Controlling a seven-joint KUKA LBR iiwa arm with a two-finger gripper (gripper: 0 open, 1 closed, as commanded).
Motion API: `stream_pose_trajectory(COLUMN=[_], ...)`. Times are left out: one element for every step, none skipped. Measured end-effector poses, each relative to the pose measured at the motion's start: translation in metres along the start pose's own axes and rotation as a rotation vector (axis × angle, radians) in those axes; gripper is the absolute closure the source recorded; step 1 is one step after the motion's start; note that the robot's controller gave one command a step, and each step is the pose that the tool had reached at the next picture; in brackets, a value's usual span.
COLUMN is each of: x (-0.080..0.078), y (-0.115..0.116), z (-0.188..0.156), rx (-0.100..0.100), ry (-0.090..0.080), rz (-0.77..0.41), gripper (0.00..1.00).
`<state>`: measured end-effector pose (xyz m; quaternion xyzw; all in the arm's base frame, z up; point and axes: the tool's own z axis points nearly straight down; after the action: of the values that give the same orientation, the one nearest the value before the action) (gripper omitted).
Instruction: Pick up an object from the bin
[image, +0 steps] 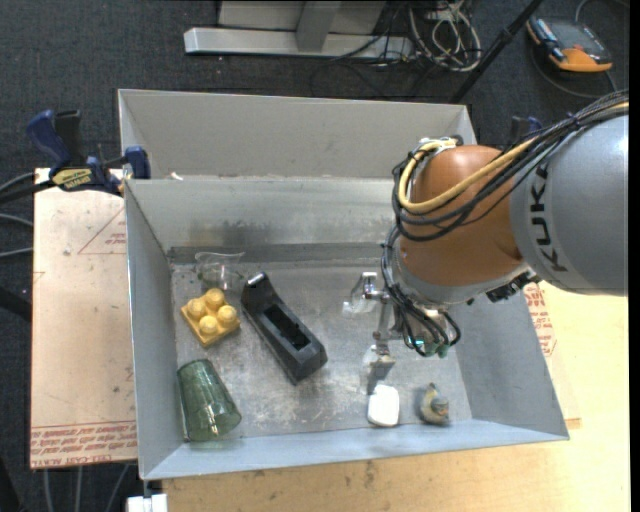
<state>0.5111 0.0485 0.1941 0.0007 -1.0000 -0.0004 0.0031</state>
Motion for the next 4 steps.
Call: stream_pose_trajectory(x=[-0.002,-0.004,-0.06,-0.083], y=[0.0,0.058,0.101,0.098], z=[-0.003,0.056,0.079,0.078], rx=[0.0,0.0,0.001,-0.004], ry=[-0.006,-0.012,0.0,-0.008], rz=[0.001,-0.062,0.023,0.1], gripper=[0.0,0.0,0.0,0.0])
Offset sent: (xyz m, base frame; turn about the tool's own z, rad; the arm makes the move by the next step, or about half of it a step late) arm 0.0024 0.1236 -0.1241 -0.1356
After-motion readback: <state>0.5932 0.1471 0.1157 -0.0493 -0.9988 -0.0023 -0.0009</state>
